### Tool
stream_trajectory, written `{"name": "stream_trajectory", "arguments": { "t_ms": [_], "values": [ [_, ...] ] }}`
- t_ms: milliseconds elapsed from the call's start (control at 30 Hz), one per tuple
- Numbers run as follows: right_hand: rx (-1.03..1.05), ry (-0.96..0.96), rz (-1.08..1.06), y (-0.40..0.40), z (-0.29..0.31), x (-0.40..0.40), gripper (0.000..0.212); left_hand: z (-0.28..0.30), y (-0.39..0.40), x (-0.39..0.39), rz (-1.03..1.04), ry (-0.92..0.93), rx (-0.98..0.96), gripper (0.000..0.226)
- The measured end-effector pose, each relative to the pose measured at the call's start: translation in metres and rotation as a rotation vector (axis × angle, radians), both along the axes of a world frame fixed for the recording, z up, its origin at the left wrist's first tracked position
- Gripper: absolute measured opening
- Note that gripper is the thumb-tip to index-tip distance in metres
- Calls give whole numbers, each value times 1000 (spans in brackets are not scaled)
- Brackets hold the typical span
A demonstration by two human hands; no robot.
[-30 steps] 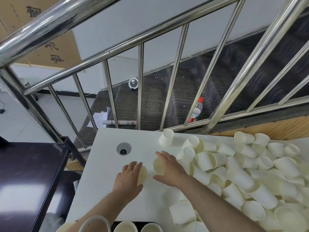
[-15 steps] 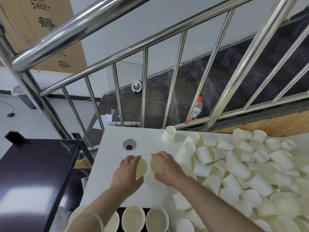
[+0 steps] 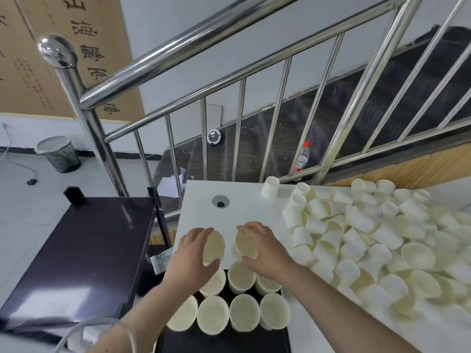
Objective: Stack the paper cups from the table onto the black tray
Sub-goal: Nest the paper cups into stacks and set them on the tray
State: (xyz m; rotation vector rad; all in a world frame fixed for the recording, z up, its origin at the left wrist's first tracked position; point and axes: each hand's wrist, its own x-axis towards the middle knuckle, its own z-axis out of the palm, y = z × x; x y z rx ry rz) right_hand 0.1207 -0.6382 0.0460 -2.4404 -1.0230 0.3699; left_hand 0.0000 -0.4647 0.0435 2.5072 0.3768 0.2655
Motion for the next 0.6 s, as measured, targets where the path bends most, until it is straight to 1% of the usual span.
{"name": "stream_trajectory", "arguments": {
  "t_ms": [167,400,600],
  "values": [
    [12,49,31,2,8,-51,72,4,9,-53,18,-16,-17,73],
    [-114,90,133,7,8,-92,72,0,20,-88,28,98,-25,78],
    [-196,98,155,13,-3,-110,73,-7,20,-99,-5,207,5,78]
  ]
}}
